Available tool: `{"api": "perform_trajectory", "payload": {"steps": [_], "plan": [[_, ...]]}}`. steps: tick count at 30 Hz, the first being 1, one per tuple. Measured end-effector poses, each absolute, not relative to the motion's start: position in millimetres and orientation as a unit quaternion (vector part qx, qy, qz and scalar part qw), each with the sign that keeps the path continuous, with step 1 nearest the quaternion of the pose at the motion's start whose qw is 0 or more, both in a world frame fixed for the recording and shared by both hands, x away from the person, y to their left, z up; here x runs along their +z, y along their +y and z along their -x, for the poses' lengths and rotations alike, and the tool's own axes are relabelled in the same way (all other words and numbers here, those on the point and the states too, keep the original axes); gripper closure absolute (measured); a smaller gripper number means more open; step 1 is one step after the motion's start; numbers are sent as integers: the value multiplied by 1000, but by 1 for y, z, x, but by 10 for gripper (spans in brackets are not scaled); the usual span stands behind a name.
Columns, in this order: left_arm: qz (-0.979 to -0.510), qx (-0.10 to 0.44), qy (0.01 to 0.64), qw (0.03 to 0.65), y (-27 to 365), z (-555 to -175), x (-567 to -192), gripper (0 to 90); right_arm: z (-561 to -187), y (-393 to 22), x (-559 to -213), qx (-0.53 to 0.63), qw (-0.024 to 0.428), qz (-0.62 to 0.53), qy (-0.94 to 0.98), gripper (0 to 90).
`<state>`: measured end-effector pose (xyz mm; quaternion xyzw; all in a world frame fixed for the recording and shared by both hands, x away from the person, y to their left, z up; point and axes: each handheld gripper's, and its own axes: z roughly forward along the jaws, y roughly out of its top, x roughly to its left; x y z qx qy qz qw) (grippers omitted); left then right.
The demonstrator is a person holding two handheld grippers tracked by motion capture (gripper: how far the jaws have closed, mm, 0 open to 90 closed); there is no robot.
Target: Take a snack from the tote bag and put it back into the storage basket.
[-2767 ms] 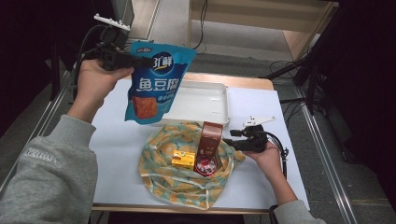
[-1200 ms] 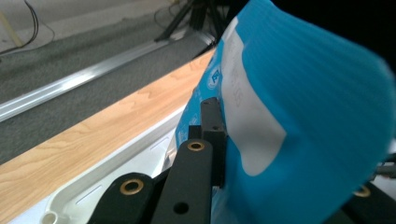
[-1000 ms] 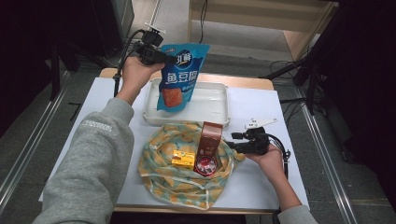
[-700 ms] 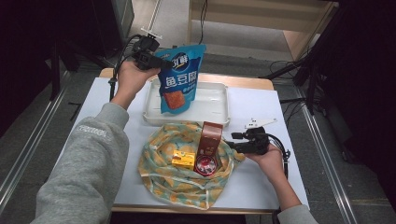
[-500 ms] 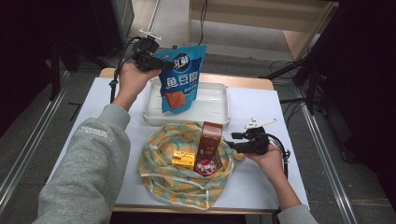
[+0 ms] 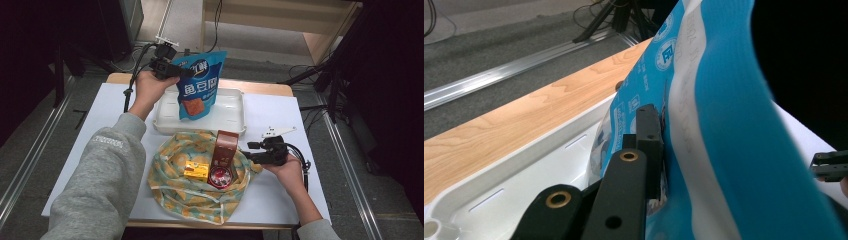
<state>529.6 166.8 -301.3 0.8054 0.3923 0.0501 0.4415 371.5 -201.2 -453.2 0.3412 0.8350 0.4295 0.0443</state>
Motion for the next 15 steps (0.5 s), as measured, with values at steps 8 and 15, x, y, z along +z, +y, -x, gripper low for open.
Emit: {"api": "perform_trajectory", "payload": {"steps": [8,15], "plan": [[-807,43,391,439,169,-526,-301,659,-371,-202,-453,429,45,-344,834,451],[-807,51,390,440,174,-519,-302,533,-371,-202,-453,428,44,-343,835,451]]}}
